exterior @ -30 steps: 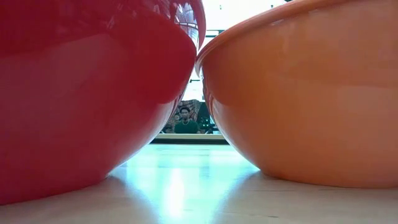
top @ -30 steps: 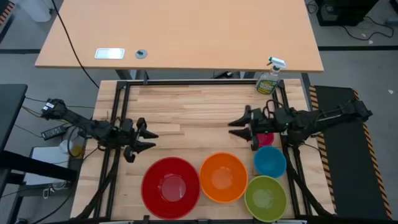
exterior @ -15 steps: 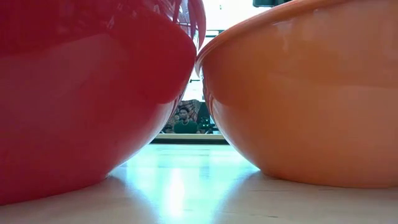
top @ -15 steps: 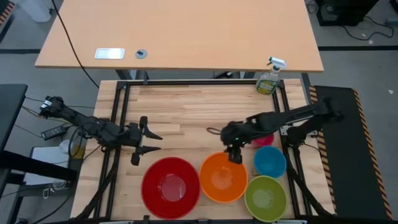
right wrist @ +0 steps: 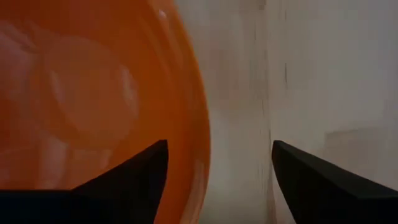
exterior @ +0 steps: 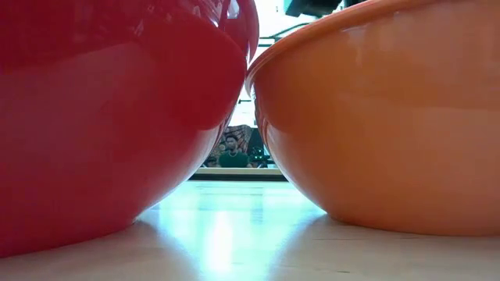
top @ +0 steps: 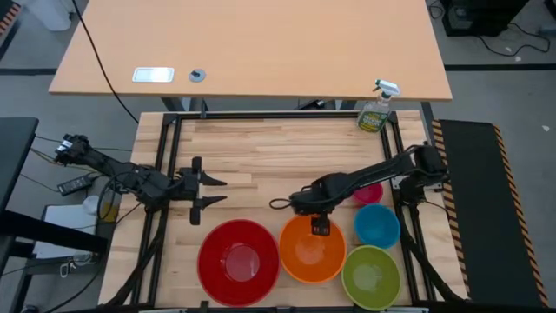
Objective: Nest bowls inside each other
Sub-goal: Stack the orange bowl on the red bowl
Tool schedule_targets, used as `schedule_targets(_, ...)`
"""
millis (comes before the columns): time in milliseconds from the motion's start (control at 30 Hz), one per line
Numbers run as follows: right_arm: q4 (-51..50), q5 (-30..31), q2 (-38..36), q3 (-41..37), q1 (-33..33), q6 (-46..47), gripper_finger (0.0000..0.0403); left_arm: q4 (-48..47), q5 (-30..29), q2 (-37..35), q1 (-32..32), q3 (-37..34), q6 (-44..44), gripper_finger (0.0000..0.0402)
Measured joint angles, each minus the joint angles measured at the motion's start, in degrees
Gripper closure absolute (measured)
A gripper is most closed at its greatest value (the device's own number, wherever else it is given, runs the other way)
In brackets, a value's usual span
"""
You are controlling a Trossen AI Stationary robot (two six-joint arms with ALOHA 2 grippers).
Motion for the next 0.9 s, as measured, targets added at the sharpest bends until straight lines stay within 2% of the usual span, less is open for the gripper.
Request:
schedule_targets(133, -0.09, -0.69, 3.21, 0.0, -0.01, 0.0, 0.012, -0.05, 0.0, 0.0, 0.0, 0.0, 0.03, 0.0214)
schedule_targets(267, 0.06, -1.06, 4.72, 0.02, -0.36, -0.05, 0.0157, -0.11, 0.01, 0.0, 0.0, 0.0, 0.03, 0.0214)
schedule_targets(400, 0.44, -0.98, 4.41, 0.02, -0.94, 0.44, 0.0215, -0.14, 0.02, 0.0, 0.0, 0.0, 0.03, 0.0214)
schedule_targets(600, 0.28, -0.56, 2.85, 0.02, -2.18, 1.99, 0.0324, -0.18, 0.04, 0.0, 0.0, 0.02, 0.03, 0.0214)
schedule_targets(700, -0.95, -3.07, 2.01, 0.63, -3.23, 1.28, 0.0376, -0.18, 0.09, -0.07, 0.0, 0.02, 0.45, 0.0214)
schedule_targets(800, -4.81, -2.11, 1.41, 2.17, -4.78, -0.39, 0.0388, -0.2, 0.11, -0.79, 0.0, 0.02, 0.83, 0.0214)
schedule_targets(900, -7.78, 0.75, 0.35, 4.88, -6.81, -1.3, 0.0368, 0.24, 0.13, -2.09, 0.0, 0.07, 0.85, 0.0214)
